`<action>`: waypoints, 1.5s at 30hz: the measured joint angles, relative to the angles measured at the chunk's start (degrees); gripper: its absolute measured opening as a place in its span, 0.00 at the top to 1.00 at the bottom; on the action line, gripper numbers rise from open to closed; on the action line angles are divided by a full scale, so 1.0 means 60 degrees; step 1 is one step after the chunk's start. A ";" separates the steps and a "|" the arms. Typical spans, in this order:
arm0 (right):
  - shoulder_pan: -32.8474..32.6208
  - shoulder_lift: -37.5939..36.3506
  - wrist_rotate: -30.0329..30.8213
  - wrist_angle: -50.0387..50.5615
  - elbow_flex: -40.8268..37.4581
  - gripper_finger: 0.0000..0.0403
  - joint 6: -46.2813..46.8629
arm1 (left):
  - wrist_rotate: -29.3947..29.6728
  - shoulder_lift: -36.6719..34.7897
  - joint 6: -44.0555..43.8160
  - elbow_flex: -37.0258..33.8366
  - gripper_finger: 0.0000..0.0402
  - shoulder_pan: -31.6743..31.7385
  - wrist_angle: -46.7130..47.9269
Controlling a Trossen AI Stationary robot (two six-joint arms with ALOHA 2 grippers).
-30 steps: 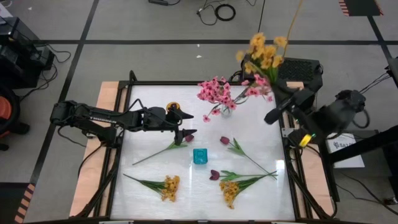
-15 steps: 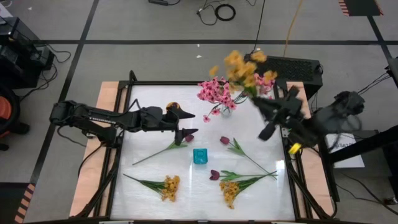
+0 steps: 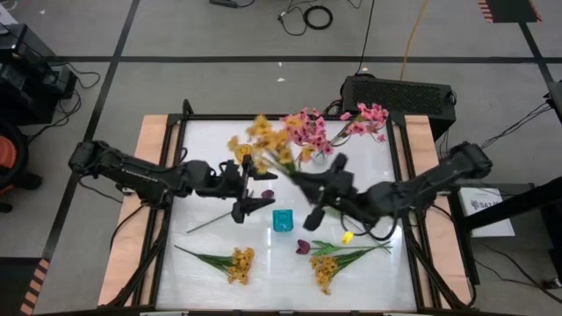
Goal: Sort flowers into vase by color
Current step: Put the top yellow flower into the yellow vase
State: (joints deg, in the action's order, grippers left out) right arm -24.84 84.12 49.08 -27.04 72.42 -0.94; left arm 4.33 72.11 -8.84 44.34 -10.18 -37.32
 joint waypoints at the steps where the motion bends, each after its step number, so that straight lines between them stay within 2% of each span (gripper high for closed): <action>1: 0.0070 0.0161 -0.0226 -0.0224 0.0000 0.98 -0.0036 | 0.0043 -0.0033 0.0037 0.0000 0.15 -0.0061 -0.0036; 7: 0.0288 0.0894 -0.1008 -0.0735 0.0000 0.98 -0.0205 | 0.0049 -0.0295 0.0223 0.0000 0.15 -0.0301 -0.0085; 16: 0.0178 0.1546 -0.1005 -0.0536 0.0000 0.98 -0.0113 | 0.0063 -0.0868 0.0290 0.0000 0.15 -0.0334 0.0054; 29: 0.0203 0.2055 -0.0927 -0.0373 0.0000 0.98 0.0116 | -0.0162 -0.0870 0.0292 0.0000 0.17 -0.0354 0.0062; 37: 0.0211 0.2018 -0.0907 -0.0387 0.0000 0.98 0.0001 | -0.0199 -0.0870 0.0371 0.0000 0.38 -0.0352 0.0120; 45: 0.0266 0.2014 -0.0878 -0.0380 0.0000 0.98 -0.0059 | -0.0228 -0.0870 0.0634 0.0000 0.69 -0.0352 0.0092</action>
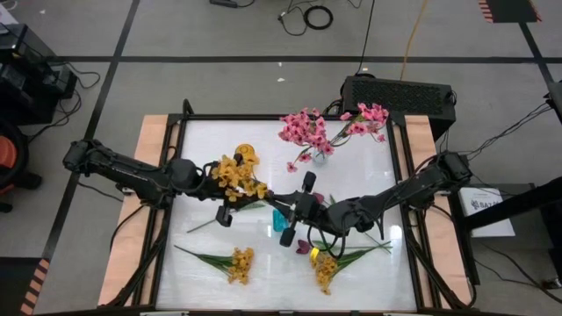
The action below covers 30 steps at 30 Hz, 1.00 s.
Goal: Sort flowers into vase by color
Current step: Put the top yellow flower into the yellow vase
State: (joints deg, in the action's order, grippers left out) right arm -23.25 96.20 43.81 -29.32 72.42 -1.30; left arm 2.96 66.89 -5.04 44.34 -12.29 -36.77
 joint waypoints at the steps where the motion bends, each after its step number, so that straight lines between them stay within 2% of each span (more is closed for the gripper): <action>1: 0.0014 0.0000 0.0019 0.0000 0.0000 0.98 0.0000 | -0.0024 0.0000 0.0055 0.0000 0.73 0.0000 -0.0005; 6: 0.0043 -0.0007 0.0532 0.0196 0.0000 0.94 0.0128 | -0.0158 0.0015 0.0223 0.0000 0.94 0.0058 0.0033; 8: 0.0044 -0.0015 0.0611 0.0342 0.0004 0.89 0.0062 | -0.0307 0.0015 0.0219 0.0000 0.97 0.0139 0.0046; 14: 0.0056 -0.0375 0.0786 0.1750 0.0007 0.68 0.0528 | -0.0515 -0.0365 0.0165 0.0000 0.93 0.0513 0.0653; 20: -0.0021 -0.1377 0.0785 0.4017 0.0004 0.49 0.1127 | -0.0522 -0.1582 0.0160 0.0000 0.96 0.1466 0.1919; 25: -0.0202 -0.2202 0.0710 0.5719 0.0004 0.42 0.1510 | -0.0023 -0.2823 0.0215 0.0000 0.96 0.2709 0.3807; 30: -0.0336 -0.2817 0.0703 0.6949 0.0004 0.41 0.1425 | 0.0479 -0.3494 0.0221 0.0000 0.95 0.4012 0.5619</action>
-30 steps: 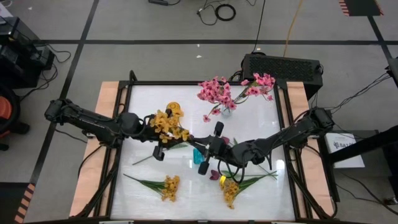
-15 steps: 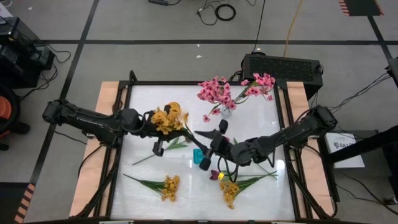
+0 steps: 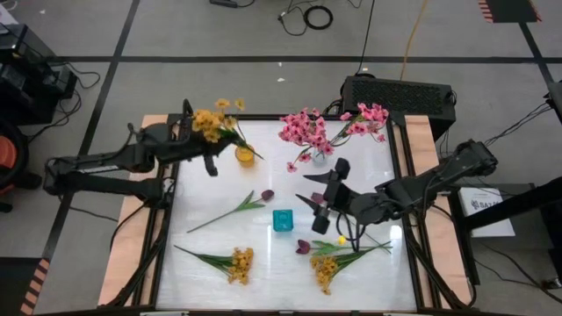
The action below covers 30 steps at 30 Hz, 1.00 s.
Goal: Sort flowers into vase by color
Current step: Put the top yellow flower into the yellow vase
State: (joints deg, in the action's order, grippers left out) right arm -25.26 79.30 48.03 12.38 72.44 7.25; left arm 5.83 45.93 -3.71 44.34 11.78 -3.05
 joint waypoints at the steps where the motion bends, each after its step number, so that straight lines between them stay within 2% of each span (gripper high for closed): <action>1: -0.0007 -0.0075 -0.0028 0.0135 0.0000 0.41 -0.0073 | 0.0006 -0.0050 -0.0001 0.0000 0.95 0.0224 0.0298; 11: 0.0004 -0.0407 -0.0029 0.0548 0.0000 0.44 -0.0136 | -0.0085 -0.0058 -0.0046 0.0000 0.95 0.1901 0.2209; 16: 0.0004 -0.0411 -0.0032 0.0573 0.0000 0.45 -0.0139 | -0.0289 -0.0057 0.0002 -0.0339 0.95 0.2412 0.1992; 22: 0.0006 -0.0411 -0.0032 0.0569 0.0000 0.46 -0.0136 | -0.0472 -0.0021 -0.0333 -0.1408 0.94 0.2842 0.0644; 30: 0.0007 -0.0409 -0.0029 0.0566 0.0000 0.46 -0.0139 | -0.0464 -0.0014 -0.0323 -0.1908 0.94 0.3092 0.0552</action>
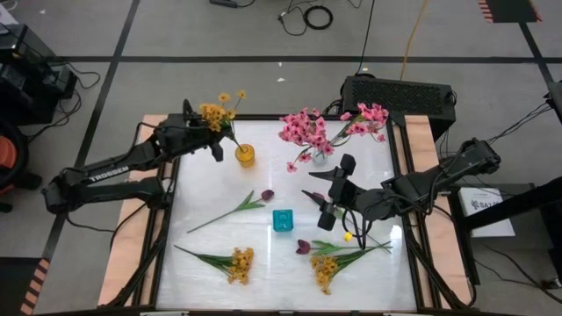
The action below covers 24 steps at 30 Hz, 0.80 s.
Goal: Sort flowers into vase by color
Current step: Put the top yellow flower into the yellow vase
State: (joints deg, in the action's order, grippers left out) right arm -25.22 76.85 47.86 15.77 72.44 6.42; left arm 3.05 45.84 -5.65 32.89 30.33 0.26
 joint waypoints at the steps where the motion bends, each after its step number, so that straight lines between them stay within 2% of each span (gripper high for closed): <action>1: 0.0001 0.0002 -0.0001 0.0000 0.0000 0.46 0.0000 | 0.0001 0.0000 -0.0004 -0.0052 0.94 0.0028 -0.0046; 9: 0.0001 0.0002 -0.0001 0.0000 0.0000 0.46 0.0000 | 0.0076 0.0509 -0.0483 -0.0179 0.94 0.0068 -0.0309; 12: 0.0001 0.0002 -0.0004 0.0000 0.0000 0.46 -0.0002 | 0.0084 0.0886 -0.0488 -0.0179 0.91 0.0068 -0.0397; 16: 0.0001 0.0002 0.0000 0.0000 0.0000 0.46 -0.0004 | 0.0097 0.1365 -0.0476 -0.0179 0.81 0.0068 -0.0694; 24: 0.0001 0.0006 0.0000 0.0059 0.0000 0.46 -0.0007 | 0.0253 0.1701 -0.0228 -0.0179 0.52 0.0068 -0.0672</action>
State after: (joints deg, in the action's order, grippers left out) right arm -25.21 76.88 47.86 16.13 72.44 6.37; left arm 4.57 56.05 -7.02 31.81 30.74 -3.77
